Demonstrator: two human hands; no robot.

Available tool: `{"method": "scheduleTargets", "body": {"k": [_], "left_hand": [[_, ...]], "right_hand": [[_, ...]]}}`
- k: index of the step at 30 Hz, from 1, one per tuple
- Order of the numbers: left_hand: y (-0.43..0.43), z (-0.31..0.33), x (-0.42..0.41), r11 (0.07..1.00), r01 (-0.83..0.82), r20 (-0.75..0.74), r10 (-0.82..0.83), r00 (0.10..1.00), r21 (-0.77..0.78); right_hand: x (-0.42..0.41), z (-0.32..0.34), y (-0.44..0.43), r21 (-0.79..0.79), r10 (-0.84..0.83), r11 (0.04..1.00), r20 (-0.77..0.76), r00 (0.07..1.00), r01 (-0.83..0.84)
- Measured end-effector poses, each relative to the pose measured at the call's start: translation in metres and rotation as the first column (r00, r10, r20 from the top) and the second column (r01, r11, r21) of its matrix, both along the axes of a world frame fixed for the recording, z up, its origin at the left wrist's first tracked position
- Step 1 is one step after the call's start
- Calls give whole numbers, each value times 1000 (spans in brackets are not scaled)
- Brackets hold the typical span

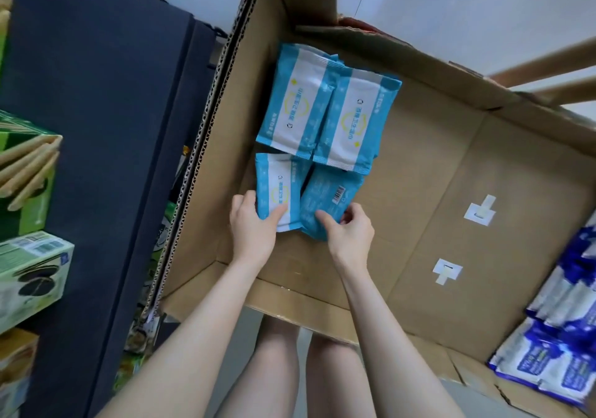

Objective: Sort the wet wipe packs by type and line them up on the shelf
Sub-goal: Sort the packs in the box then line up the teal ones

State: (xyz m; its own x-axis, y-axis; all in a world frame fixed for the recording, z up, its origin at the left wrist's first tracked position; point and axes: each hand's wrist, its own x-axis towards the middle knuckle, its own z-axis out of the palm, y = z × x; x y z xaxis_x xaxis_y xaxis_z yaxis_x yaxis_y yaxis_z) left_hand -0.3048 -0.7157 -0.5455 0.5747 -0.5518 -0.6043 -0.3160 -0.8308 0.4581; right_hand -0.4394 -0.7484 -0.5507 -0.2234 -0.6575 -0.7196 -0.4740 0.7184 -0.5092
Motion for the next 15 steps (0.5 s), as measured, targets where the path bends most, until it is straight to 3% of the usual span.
{"method": "scheduleTargets", "body": {"k": [4, 9, 12, 15], "left_hand": [[11, 30, -1, 989, -134, -162, 122, 979, -67], [36, 99, -21, 943, -307, -446, 223, 867, -125], [60, 134, -37, 918, -368, -521, 245, 818, -146], [85, 167, -53, 871, -462, -588, 287, 756, -168]], "right_hand": [[-7, 25, 4, -15, 20, 1000, 144, 989, -18], [-22, 88, 20, -23, 67, 998, 337, 939, -63], [-30, 128, 37, -72, 160, 987, 400, 902, -143], [-40, 169, 53, -62, 147, 989, 510, 848, -134]]}}
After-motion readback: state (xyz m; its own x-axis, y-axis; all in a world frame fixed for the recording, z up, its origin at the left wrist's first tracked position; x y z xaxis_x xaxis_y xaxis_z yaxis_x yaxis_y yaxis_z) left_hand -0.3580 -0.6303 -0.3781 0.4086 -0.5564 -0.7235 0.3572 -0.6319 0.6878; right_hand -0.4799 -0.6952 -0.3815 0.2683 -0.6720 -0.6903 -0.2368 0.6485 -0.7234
